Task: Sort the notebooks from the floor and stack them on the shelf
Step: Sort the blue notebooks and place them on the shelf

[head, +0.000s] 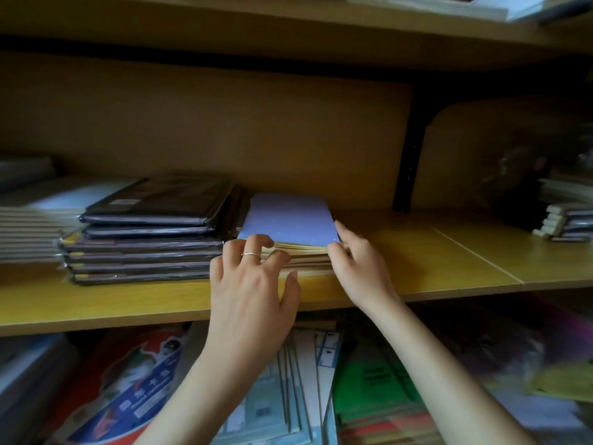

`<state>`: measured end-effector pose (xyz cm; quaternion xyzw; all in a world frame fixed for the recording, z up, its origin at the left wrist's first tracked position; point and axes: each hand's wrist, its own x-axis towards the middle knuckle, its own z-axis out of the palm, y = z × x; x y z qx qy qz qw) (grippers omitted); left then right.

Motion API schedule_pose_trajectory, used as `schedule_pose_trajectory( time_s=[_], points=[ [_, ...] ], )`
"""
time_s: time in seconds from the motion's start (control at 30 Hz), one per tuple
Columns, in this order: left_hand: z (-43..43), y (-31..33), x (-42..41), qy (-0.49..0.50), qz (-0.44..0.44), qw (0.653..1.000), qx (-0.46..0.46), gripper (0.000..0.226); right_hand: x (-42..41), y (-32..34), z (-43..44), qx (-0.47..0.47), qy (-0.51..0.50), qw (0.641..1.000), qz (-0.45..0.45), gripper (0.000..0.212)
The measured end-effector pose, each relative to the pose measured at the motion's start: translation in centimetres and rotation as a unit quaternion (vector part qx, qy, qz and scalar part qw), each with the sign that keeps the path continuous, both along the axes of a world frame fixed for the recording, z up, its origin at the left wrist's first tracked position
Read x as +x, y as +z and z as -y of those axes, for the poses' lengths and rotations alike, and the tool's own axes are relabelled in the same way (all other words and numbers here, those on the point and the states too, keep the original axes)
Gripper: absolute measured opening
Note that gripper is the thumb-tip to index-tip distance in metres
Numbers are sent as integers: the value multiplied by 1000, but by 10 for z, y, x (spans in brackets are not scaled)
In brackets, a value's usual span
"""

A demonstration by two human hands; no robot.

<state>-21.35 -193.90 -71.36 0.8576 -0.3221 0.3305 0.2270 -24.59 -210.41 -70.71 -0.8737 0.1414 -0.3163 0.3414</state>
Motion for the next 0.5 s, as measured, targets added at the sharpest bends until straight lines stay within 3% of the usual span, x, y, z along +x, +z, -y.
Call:
schedule_pose_trajectory(
  time_s=[0.17, 0.27, 0.43, 0.5],
  points=[
    [7, -1, 5, -38, 46, 996, 64, 42, 3, -1, 11, 146, 59, 987, 36, 45],
    [13, 1, 9, -49, 56, 993, 91, 44, 10, -3, 11, 97, 23, 994, 42, 22],
    [23, 0, 20, -21, 29, 992, 123, 57, 16, -3, 8, 87, -28, 992, 89, 13],
    [23, 0, 24, -9, 23, 990, 137, 60, 14, -4, 7, 40, -49, 995, 72, 21]
  ],
)
